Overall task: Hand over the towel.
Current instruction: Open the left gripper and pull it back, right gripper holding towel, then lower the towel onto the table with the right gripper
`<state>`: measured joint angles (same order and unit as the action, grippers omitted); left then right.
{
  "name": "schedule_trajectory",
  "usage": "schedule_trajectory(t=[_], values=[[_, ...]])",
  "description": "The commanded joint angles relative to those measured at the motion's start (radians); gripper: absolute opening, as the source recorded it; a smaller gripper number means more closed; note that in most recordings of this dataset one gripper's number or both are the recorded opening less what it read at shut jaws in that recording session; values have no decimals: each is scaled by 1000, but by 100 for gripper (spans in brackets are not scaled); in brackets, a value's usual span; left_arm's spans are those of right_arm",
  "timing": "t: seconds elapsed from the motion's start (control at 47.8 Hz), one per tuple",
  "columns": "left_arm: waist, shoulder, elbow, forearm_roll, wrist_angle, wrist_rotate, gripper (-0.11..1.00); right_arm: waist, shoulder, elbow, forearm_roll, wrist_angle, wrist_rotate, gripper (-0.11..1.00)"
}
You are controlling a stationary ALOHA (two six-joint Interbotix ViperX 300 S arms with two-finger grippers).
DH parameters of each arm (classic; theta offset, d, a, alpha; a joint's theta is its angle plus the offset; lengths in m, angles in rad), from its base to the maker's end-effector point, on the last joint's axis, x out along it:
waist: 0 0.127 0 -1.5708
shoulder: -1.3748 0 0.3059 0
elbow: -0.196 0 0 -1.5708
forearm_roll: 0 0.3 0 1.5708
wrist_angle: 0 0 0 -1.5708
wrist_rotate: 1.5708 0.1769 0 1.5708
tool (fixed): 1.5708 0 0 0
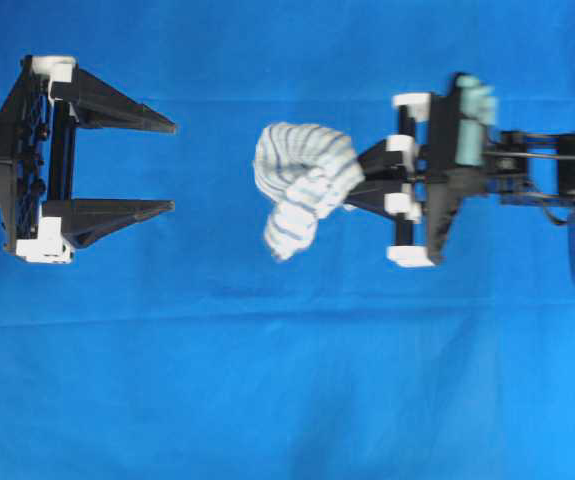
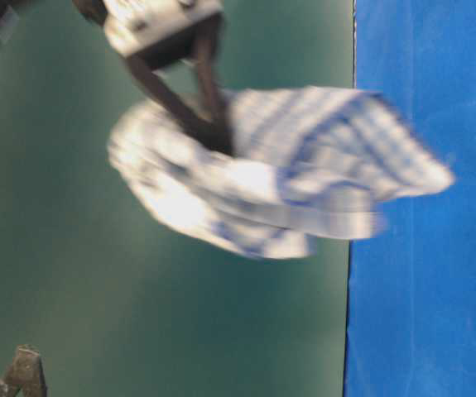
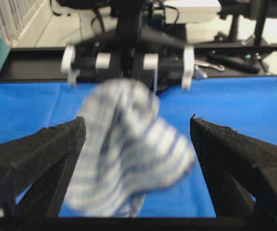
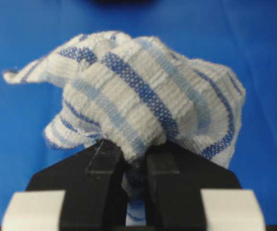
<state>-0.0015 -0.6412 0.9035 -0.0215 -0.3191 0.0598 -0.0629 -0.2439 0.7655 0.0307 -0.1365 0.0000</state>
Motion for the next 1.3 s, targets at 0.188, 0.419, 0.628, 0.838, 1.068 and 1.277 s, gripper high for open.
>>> schedule_trajectory(t=[0.188, 0.419, 0.628, 0.838, 1.068, 1.277], values=[[-3, -3, -15, -3, -8, 0, 92, -17, 242, -189, 2, 259, 2, 7], [-3, -3, -14, -2, -5, 0, 92, -17, 400, -272, 2, 414, 3, 7], [-3, -3, -11, -3, -2, 0, 92, -17, 480, -291, 3, 419, 17, 7], [-3, -3, -9, -3, -2, 2, 92, -18, 479, -296, 2, 422, 26, 7], [-3, -3, -9, -3, -2, 0, 92, -18, 472, -301, 3, 423, 28, 22], [-3, -5, -9, -3, -2, 0, 92, -18, 390, -279, 2, 440, 26, 71]])
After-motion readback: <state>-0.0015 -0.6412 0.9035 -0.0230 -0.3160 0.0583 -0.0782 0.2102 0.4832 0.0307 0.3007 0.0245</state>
